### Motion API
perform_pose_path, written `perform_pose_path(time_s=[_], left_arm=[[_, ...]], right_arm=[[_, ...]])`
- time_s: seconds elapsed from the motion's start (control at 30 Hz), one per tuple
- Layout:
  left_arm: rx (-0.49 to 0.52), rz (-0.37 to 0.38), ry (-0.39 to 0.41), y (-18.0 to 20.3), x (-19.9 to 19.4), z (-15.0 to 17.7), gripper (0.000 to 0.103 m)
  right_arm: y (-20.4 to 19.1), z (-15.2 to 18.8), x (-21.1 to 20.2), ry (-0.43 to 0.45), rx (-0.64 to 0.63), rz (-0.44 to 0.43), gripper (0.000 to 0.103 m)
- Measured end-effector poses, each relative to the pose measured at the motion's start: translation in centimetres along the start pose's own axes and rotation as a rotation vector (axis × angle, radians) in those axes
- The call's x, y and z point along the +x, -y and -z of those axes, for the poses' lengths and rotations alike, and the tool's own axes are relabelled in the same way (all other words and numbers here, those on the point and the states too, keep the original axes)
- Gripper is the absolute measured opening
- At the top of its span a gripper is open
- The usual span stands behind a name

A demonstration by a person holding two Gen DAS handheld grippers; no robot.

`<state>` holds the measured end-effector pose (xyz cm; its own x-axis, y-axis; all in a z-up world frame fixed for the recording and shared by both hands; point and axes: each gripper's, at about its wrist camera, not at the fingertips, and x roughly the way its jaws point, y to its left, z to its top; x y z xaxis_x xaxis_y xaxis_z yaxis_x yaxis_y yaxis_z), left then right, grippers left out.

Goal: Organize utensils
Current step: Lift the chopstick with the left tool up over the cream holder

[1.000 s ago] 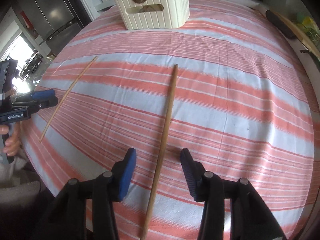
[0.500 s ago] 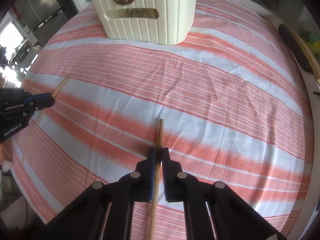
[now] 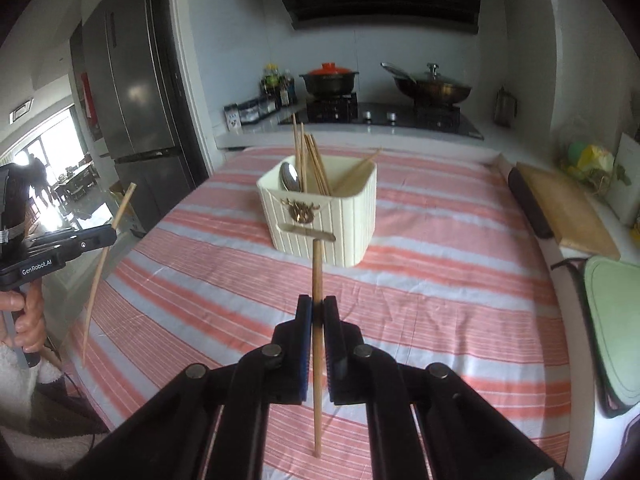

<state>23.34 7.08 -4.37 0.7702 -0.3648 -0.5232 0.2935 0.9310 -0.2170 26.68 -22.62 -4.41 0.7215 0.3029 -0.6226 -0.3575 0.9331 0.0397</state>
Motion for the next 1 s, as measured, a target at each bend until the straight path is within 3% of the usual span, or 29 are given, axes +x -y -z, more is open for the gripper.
perform_pose_path(time_s=[0.33,0.43,0.6,0.67,0.7,0.83,0.93,1.0], left_arm=[[-0.127,0.045,0.111,-2.2,-0.7,-0.1,0.004],[-0.134,0.028,0.091,-2.6,0.1,-0.1,0.003],[-0.138,-0.006,-0.074,-4.2,3.4,0.2,0.009],[-0.155,-0.015,-0.157,-5.1,5.7,0.6,0.028],[-0.175,-0.007,-0.206,-5.8,7.3,0.7,0.031],[-0.252,-0.007,-0.372,-8.1,14.2,1.3,0.034],[-0.272,-0.061,-0.47,-9.1,19.8,1.7,0.034],[-0.275,-0.137,-0.513,-9.8,22.8,2.0,0.034]], right_arm=[[-0.9,-1.1,-1.9,0.121,-0.01,0.007,0.006],[-1.2,-1.4,-1.9,0.125,-0.011,0.004,0.006],[-1.0,-1.5,-2.2,0.124,0.002,-0.001,0.006],[-1.0,-1.4,-2.5,0.128,0.004,-0.007,0.006],[-1.0,-1.3,-2.7,0.13,0.003,-0.011,0.006],[-1.1,-0.8,-3.4,0.142,0.023,-0.033,0.006],[-1.0,-0.4,-3.6,0.146,0.049,-0.052,0.006],[-0.9,-0.1,-3.7,0.143,0.062,-0.057,0.006]])
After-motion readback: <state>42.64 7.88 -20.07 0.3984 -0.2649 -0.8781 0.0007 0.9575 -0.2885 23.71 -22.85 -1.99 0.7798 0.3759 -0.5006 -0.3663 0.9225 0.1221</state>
